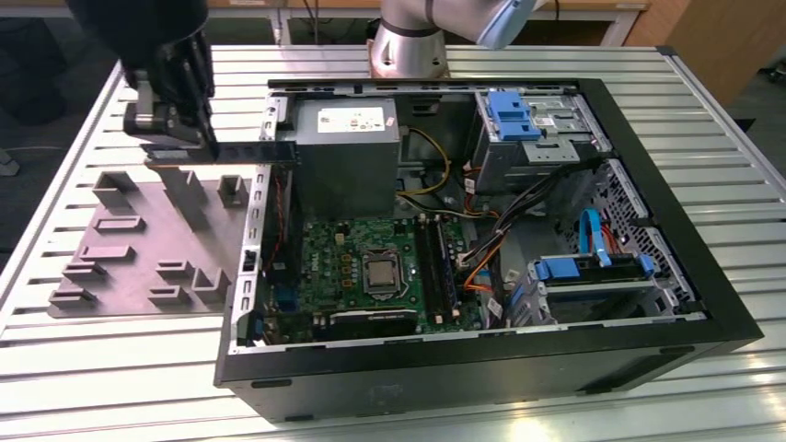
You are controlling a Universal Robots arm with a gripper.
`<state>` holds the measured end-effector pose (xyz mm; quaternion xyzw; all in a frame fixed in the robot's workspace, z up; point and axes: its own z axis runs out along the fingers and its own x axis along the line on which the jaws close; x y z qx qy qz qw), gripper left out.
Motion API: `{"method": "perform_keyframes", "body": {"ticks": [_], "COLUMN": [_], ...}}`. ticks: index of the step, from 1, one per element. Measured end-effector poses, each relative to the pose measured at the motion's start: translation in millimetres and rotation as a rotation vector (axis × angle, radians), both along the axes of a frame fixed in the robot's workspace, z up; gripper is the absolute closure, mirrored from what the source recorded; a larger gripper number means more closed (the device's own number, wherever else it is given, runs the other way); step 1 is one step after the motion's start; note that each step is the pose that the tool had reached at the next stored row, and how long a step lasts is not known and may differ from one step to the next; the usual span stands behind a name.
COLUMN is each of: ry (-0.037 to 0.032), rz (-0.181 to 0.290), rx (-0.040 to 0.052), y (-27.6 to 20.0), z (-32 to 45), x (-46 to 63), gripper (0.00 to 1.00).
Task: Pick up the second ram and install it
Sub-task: 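Pick up the second ram and move it above second insertion slot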
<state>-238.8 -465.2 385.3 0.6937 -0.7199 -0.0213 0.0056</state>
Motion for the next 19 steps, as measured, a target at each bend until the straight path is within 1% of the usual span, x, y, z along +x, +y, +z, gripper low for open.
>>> {"method": "perform_keyframes", "body": {"ticks": [19], "ry": [0.0], "rz": [0.0], "rx": [0.0001], "y": [0.0], "z": [-1.1], "x": [85.4], "gripper": [0.86]}}
